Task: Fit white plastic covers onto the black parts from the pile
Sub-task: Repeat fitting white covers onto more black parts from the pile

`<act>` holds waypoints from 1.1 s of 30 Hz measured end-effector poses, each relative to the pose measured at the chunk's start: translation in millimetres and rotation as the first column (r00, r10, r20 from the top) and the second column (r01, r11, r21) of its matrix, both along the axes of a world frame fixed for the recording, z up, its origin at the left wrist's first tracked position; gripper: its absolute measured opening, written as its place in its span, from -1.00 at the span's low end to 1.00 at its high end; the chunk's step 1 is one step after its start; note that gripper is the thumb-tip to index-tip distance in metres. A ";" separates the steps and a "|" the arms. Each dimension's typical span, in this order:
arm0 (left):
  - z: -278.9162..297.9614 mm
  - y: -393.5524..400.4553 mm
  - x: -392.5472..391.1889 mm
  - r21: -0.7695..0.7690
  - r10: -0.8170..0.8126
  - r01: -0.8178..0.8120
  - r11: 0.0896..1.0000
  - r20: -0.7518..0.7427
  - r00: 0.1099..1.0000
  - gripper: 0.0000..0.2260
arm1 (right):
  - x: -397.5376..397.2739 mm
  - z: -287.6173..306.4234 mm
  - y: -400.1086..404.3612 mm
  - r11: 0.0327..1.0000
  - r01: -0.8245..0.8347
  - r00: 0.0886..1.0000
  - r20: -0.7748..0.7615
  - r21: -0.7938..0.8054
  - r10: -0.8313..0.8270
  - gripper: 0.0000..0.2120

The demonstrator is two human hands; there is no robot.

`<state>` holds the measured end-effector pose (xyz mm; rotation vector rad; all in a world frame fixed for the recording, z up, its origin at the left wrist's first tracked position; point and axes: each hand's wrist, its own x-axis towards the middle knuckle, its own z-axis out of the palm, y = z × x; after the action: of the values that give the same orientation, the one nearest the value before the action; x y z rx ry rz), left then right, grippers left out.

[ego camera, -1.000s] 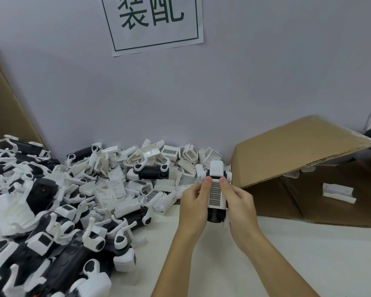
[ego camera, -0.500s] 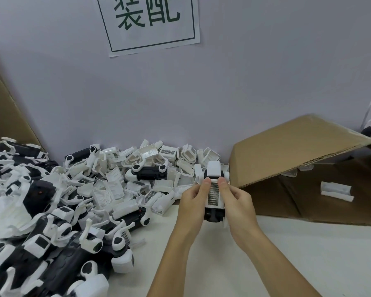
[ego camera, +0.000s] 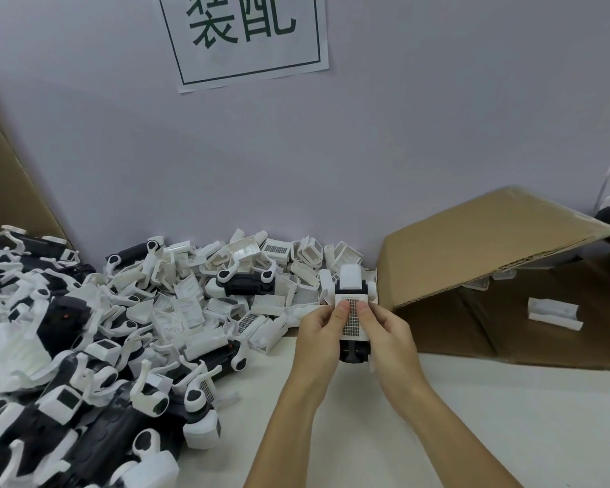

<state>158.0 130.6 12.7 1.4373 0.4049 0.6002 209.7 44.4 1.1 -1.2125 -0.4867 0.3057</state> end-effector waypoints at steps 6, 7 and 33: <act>-8.8 9.5 -4.6 0.020 -0.114 0.114 0.993 0.018 0.993 -0.76 | -0.6 -6.2 -0.3 0.996 0.054 0.992 0.122 -0.076 -0.044 -0.77; -10.2 8.9 -4.4 0.047 -0.097 0.096 0.994 0.015 0.995 -0.76 | -1.2 -6.4 0.0 0.995 0.067 0.987 0.150 -0.079 -0.055 -0.77; 1.3 -6.3 1.8 -0.224 0.192 -0.166 0.960 0.100 0.976 -0.85 | -5.9 -11.4 -1.7 0.987 0.155 0.963 0.231 -0.053 -0.139 -0.72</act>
<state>159.8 124.3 14.0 1.1592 0.4926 0.7628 203.8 42.7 -10.3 -1.3523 -0.5831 0.0573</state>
